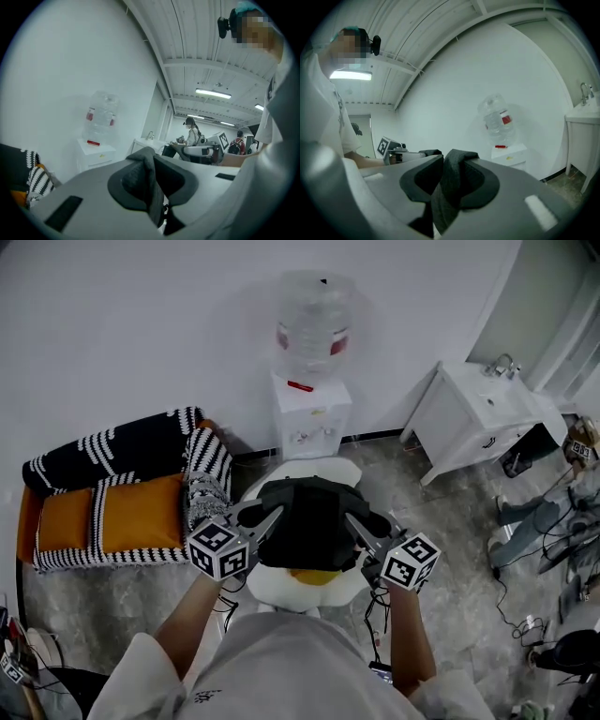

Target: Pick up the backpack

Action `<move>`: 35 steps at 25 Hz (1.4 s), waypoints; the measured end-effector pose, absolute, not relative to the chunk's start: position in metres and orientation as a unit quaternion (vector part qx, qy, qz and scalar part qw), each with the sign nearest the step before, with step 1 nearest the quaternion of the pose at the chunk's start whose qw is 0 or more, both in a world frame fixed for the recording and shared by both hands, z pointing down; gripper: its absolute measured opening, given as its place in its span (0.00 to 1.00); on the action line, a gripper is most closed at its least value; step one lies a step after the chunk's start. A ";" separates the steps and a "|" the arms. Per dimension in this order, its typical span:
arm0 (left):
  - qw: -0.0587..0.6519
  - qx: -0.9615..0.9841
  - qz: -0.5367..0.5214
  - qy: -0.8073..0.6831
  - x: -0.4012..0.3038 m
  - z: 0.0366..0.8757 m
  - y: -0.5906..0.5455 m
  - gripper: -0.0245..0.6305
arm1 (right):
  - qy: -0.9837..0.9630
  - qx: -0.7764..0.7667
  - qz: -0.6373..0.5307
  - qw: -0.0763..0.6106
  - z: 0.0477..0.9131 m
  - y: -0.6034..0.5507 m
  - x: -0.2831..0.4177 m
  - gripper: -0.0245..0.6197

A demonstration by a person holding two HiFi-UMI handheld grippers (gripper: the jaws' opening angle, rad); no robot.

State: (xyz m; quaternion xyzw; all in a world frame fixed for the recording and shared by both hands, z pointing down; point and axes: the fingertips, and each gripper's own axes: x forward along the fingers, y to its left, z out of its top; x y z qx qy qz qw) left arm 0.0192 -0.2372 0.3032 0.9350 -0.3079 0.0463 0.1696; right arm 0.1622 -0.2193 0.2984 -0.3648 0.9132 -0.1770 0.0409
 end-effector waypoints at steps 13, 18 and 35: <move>0.105 0.948 0.009 -0.300 0.027 0.232 -0.260 0.09 | 0.921 -0.363 -0.122 0.074 0.233 -0.240 0.171 0.16; 0.071 0.952 0.005 -0.298 0.026 0.202 -0.249 0.09 | 0.925 -0.358 -0.092 0.088 0.201 -0.228 0.170 0.16; 0.067 0.953 -0.013 -0.294 0.028 0.199 -0.282 0.09 | 0.923 -0.366 -0.067 0.095 0.195 -0.257 0.174 0.15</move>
